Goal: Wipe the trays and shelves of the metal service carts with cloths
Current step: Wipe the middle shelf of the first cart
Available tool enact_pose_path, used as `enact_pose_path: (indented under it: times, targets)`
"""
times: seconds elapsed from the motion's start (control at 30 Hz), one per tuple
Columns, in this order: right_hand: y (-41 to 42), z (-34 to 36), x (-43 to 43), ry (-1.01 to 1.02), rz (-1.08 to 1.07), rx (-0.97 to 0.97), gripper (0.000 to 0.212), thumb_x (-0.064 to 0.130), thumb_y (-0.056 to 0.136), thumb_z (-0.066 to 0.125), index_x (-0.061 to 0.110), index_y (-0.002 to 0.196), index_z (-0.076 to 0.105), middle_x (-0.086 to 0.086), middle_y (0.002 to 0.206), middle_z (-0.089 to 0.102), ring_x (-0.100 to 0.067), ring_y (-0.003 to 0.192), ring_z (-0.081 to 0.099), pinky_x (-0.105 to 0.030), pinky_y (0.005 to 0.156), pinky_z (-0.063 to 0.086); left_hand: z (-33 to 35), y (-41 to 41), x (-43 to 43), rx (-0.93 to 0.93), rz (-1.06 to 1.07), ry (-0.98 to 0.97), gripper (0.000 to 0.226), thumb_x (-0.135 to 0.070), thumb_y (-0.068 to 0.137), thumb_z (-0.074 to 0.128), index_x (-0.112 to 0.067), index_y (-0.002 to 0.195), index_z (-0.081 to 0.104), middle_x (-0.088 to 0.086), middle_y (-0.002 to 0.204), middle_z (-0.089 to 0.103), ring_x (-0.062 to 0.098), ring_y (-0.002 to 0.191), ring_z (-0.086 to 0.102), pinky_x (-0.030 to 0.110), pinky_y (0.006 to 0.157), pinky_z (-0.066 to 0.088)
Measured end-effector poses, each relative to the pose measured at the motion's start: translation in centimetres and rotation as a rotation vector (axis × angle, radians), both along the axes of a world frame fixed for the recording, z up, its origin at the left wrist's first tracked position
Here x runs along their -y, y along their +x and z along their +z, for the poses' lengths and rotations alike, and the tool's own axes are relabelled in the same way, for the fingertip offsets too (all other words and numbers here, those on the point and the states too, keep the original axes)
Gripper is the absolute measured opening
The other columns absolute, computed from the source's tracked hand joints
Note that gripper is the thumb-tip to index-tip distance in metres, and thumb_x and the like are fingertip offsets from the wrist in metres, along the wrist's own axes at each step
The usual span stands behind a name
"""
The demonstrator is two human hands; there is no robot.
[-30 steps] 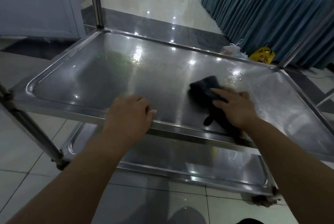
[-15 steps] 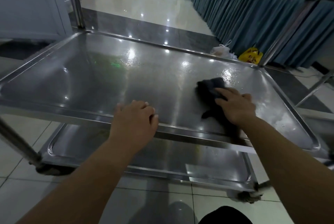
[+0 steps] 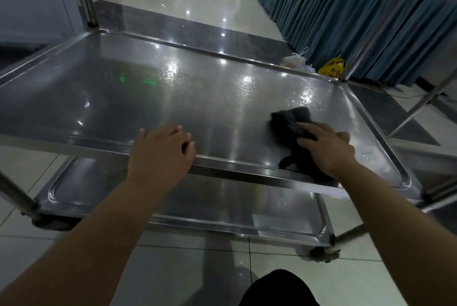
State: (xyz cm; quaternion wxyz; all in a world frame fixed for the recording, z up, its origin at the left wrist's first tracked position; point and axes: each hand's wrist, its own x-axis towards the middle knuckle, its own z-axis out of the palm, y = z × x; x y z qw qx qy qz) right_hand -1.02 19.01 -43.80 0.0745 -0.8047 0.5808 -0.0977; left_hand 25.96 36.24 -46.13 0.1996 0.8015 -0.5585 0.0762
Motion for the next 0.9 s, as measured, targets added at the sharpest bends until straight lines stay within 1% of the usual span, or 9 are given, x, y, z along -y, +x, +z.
enact_pose_path:
  times: [0.1, 0.23, 0.3, 0.4, 0.47, 0.53, 0.73, 0.8, 0.9]
  targets:
    - [0.7, -0.1, -0.4, 0.007, -0.144, -0.037, 0.047, 0.047, 0.090, 0.047, 0.053, 0.135, 0.035, 0.009, 0.148, 0.030, -0.035, 0.123, 0.028, -0.045, 0.096, 0.026, 0.4, -0.6, 0.4, -0.020, 0.015, 0.048, 0.023, -0.025, 0.087, 0.052, -0.011, 0.088, 0.069, 0.008, 0.095, 0.065, 0.032, 0.088, 0.060, 0.054, 0.094, 0.038]
    - [1.8, -1.1, -4.1, -0.043, 0.210, -0.034, 0.047, 0.058, 0.085, 0.042, 0.059, 0.131, 0.035, 0.017, 0.147, 0.030, -0.029, 0.120, 0.029, -0.033, 0.088, 0.022, 1.1, -3.3, 1.6, -0.136, -0.082, 0.053, 0.024, -0.032, 0.090, 0.049, -0.014, 0.092, 0.065, 0.004, 0.099, 0.061, 0.029, 0.095, 0.057, 0.043, 0.094, 0.038]
    - [0.1, -0.5, -4.0, 0.040, 0.308, 0.030, 0.047, 0.059, 0.082, 0.041, 0.059, 0.129, 0.039, 0.018, 0.147, 0.032, -0.021, 0.117, 0.028, -0.025, 0.086, 0.015, 1.4, -4.7, 2.2, -0.189, -0.122, 0.048, 0.023, -0.032, 0.090, 0.049, -0.013, 0.094, 0.062, 0.005, 0.101, 0.060, 0.030, 0.098, 0.055, 0.039, 0.088, 0.040]
    - [-4.0, 0.4, -1.6, 0.134, 0.089, 0.102, 0.042, 0.045, 0.088, 0.054, 0.057, 0.127, 0.043, 0.015, 0.147, 0.034, -0.024, 0.120, 0.027, -0.034, 0.092, 0.021, 1.5, -5.9, 2.8, -0.235, -0.169, 0.043, 0.029, -0.031, 0.090, 0.051, -0.014, 0.110, 0.062, 0.006, 0.115, 0.060, 0.031, 0.107, 0.054, 0.038, 0.093, 0.041]
    - [-5.9, 0.6, -0.6, 0.058, -0.201, 0.007, 0.045, 0.043, 0.091, 0.048, 0.052, 0.134, 0.038, 0.011, 0.150, 0.031, -0.032, 0.124, 0.027, -0.043, 0.095, 0.026, 1.5, -6.7, 3.1, -0.250, -0.172, 0.050, 0.034, -0.033, 0.090, 0.051, -0.016, 0.119, 0.059, 0.004, 0.124, 0.059, 0.029, 0.113, 0.053, 0.038, 0.098, 0.038]
    - [-5.5, 0.4, -0.8, 0.011, -0.338, -0.083, 0.050, 0.044, 0.092, 0.041, 0.047, 0.140, 0.030, 0.006, 0.151, 0.028, -0.037, 0.127, 0.024, -0.048, 0.097, 0.027, 1.4, -7.6, 3.8, -0.242, -0.201, 0.042, 0.033, -0.033, 0.090, 0.051, -0.015, 0.117, 0.060, 0.004, 0.122, 0.060, 0.027, 0.112, 0.054, 0.038, 0.100, 0.038]
    - [-5.1, 0.0, -3.1, -0.006, 0.121, -0.014, 0.043, 0.050, 0.090, 0.046, 0.058, 0.132, 0.037, 0.017, 0.148, 0.032, -0.026, 0.118, 0.029, -0.035, 0.091, 0.025, 1.0, -10.6, 5.4, -0.219, -0.258, 0.066, 0.029, -0.031, 0.092, 0.048, -0.013, 0.109, 0.064, 0.004, 0.120, 0.060, 0.026, 0.111, 0.053, 0.044, 0.099, 0.039]
    - [-7.5, 0.5, -1.9, 0.030, 0.062, -0.024, 0.043, 0.049, 0.091, 0.047, 0.058, 0.131, 0.038, 0.017, 0.149, 0.031, -0.027, 0.118, 0.031, -0.033, 0.089, 0.026, 0.5, -10.6, 5.5, -0.194, -0.272, 0.068, 0.030, -0.029, 0.093, 0.047, -0.012, 0.109, 0.066, 0.005, 0.122, 0.060, 0.026, 0.113, 0.054, 0.047, 0.102, 0.039]
    - [-9.8, 0.7, -0.3, 0.025, -0.304, -0.126, 0.048, 0.047, 0.094, 0.038, 0.050, 0.141, 0.027, 0.006, 0.154, 0.024, -0.039, 0.130, 0.025, -0.046, 0.104, 0.027, 0.5, -10.7, 5.7, -0.203, -0.265, 0.093, 0.030, -0.028, 0.093, 0.046, -0.012, 0.111, 0.065, 0.007, 0.127, 0.058, 0.028, 0.114, 0.054, 0.048, 0.103, 0.038]
